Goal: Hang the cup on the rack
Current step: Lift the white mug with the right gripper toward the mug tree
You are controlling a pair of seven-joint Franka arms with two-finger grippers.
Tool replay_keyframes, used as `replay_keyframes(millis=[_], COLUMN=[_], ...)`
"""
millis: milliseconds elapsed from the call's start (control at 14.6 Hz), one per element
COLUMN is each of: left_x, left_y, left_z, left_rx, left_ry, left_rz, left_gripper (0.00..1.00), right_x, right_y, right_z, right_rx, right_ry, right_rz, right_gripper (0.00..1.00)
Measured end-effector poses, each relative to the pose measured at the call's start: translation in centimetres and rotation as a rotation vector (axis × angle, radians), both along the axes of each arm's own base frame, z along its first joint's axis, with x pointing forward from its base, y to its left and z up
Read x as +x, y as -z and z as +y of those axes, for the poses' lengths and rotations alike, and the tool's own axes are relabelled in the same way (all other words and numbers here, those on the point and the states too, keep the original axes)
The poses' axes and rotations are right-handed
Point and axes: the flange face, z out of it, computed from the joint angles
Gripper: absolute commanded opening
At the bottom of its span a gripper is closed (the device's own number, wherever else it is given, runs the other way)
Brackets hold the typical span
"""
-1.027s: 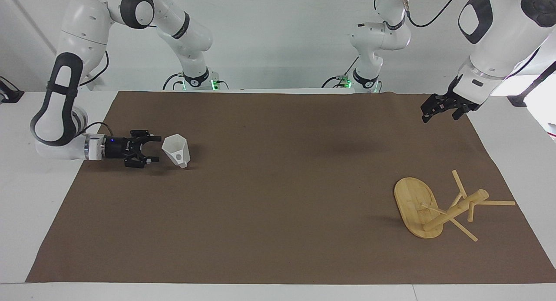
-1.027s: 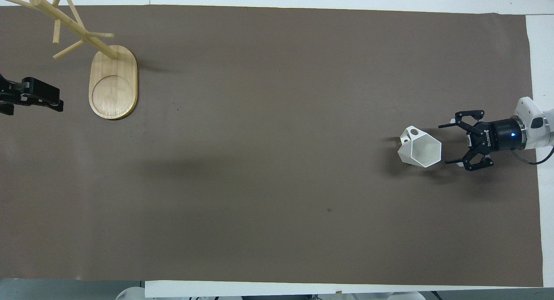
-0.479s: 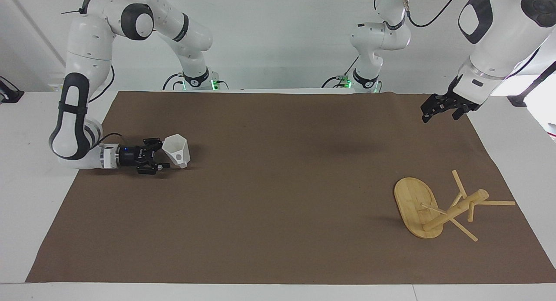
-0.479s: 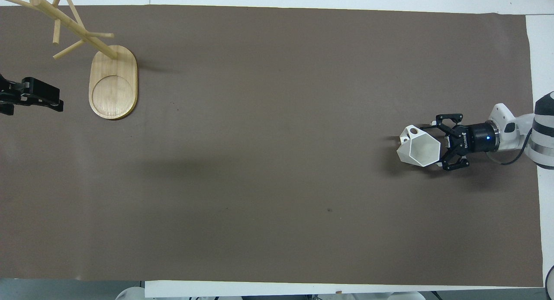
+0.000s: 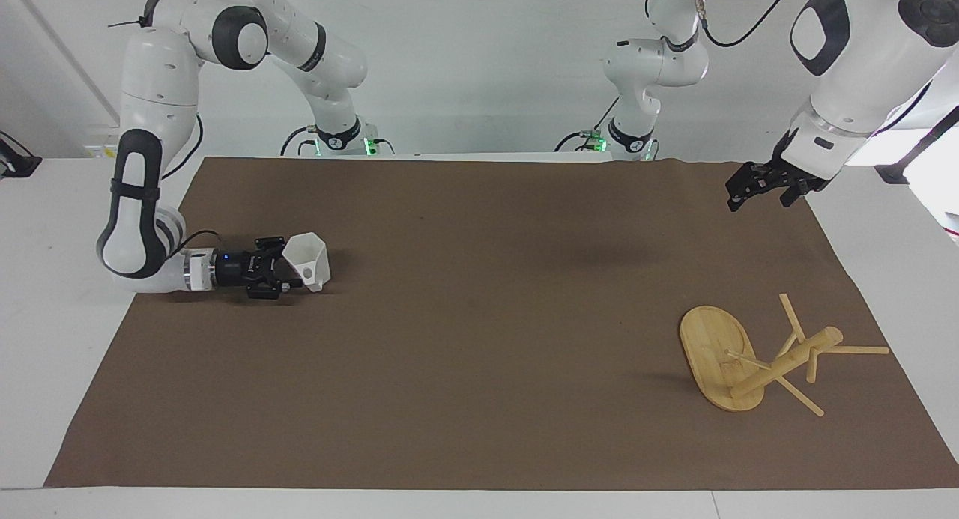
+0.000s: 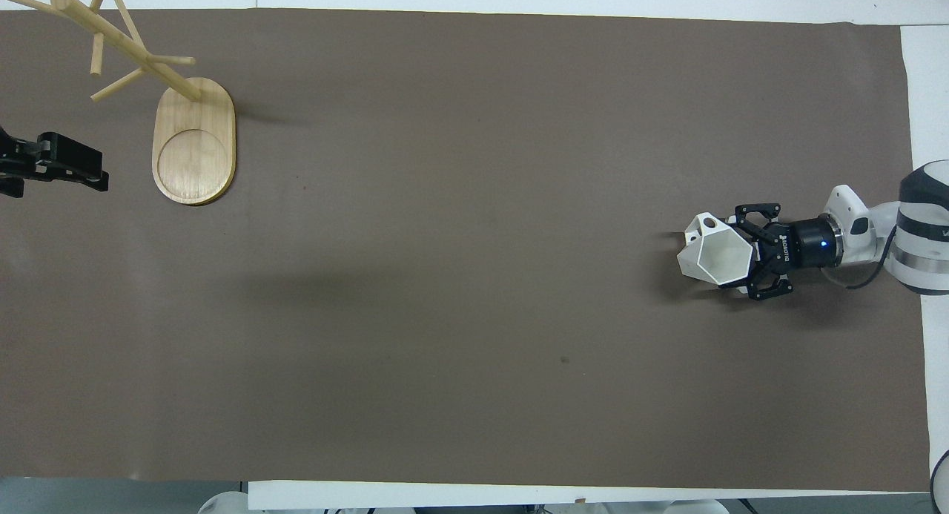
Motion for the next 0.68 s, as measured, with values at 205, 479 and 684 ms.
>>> replay_keyframes(millis=[205,479,684], left_x=[0.0,0.0,0.0], left_y=[0.0,0.0,0.0], left_z=[0.0,0.0,0.0], left_rx=[0.000,0.000,0.000], left_ry=[0.000,0.000,0.000], left_rz=[0.000,0.000,0.000], left_gripper=[1.00,1.00,1.00], right_x=[-0.5,-1.0,-0.9], right_y=[0.5,0.9,0.9], right_z=[0.5,1.4,2.4], right_rx=[0.009,0.019,0.023], right_ry=[-0.005,-0.017,-0.030], right_rz=[0.007,0.015,0.015], right_gripper=[1.00,1.00,1.00])
